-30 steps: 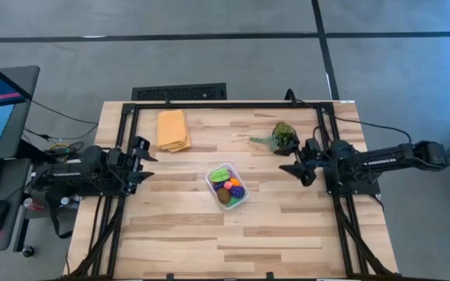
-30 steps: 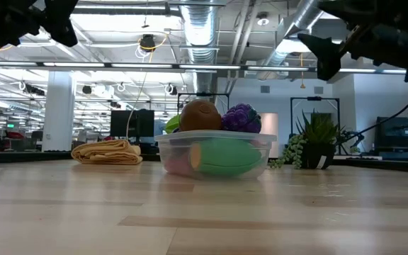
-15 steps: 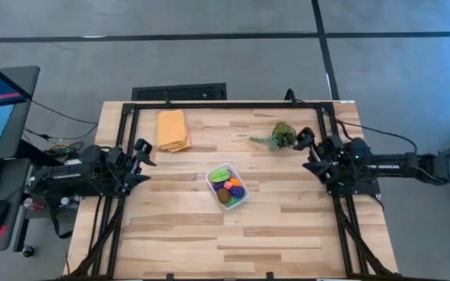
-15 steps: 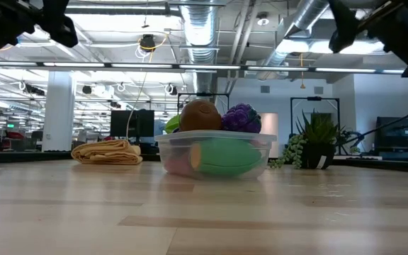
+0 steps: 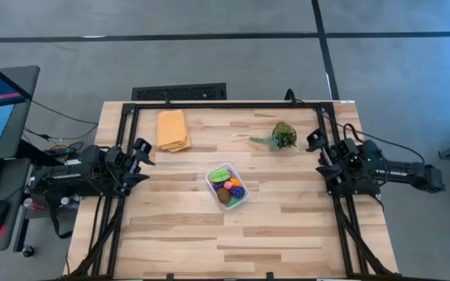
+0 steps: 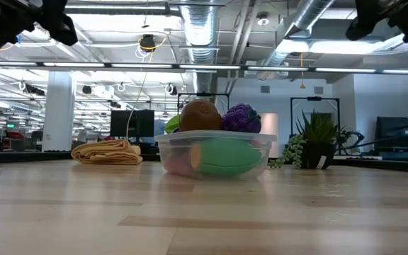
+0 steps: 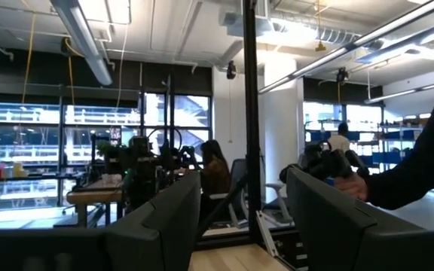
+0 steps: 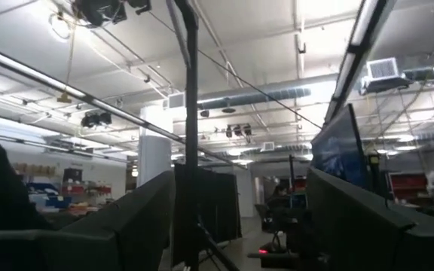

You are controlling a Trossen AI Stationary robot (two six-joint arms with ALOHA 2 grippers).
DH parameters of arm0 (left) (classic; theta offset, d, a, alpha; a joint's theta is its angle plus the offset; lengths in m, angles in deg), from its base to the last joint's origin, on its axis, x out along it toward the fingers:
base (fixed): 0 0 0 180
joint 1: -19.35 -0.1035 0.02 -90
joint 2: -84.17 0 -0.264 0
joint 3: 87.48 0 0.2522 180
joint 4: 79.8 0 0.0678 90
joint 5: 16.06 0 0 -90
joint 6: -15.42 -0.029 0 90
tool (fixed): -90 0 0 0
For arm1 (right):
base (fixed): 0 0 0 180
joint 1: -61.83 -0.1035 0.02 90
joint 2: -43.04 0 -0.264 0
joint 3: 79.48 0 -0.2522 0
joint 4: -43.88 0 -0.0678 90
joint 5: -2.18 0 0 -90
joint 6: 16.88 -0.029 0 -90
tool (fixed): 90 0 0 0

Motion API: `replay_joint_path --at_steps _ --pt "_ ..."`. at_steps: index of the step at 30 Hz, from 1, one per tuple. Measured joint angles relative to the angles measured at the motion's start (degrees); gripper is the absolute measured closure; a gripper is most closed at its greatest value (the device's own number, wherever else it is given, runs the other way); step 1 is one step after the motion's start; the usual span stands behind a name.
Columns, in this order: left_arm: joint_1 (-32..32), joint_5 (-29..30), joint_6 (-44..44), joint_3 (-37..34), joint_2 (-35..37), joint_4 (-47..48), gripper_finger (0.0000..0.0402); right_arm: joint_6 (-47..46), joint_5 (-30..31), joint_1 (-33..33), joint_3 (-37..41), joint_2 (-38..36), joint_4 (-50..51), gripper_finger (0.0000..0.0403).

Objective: Pick and placing Produce into tupperware
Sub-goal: Return to Home Position

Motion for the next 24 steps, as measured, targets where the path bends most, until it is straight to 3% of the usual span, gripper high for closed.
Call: replay_joint_path --at_steps 17,24 --pt "0.0 1.6 -1.4 0.0 0.0 0.3 0.0212 9.0 15.0 -15.0 -0.8 -11.5 21.8 0.0081" --pt "0.0 1.9 -2.7 0.0 0.0 0.4 0.0212 4.6 17.5 -16.1 -0.9 -13.0 33.8 0.0081"
